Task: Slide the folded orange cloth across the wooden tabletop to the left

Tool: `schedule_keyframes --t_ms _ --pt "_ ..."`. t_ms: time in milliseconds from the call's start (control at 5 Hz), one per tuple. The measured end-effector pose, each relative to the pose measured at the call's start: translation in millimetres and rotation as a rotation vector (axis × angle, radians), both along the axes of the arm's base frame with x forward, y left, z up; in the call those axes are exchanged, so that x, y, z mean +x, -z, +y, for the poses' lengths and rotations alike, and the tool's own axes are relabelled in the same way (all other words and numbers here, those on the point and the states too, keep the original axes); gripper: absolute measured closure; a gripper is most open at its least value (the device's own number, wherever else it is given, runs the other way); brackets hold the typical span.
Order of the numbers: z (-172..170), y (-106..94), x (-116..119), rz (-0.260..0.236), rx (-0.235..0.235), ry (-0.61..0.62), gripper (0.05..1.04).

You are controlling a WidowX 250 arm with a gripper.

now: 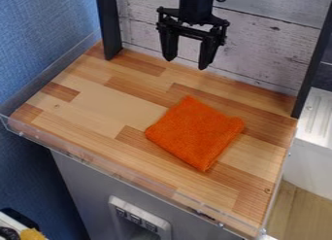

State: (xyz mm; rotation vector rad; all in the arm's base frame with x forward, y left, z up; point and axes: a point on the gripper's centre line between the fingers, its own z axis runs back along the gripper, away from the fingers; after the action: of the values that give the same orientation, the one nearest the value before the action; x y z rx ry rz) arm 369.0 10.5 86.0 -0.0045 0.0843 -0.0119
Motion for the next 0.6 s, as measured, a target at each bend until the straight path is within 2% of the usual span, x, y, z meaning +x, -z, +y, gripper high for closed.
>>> schedule_keyframes --t_ms 400,600 --pt "-12.6 17.5 -13.4 0.026 -0.007 0.090 0.087" --pt "-22.3 16.0 -19.3 -0.028 -0.005 0.155 0.087"
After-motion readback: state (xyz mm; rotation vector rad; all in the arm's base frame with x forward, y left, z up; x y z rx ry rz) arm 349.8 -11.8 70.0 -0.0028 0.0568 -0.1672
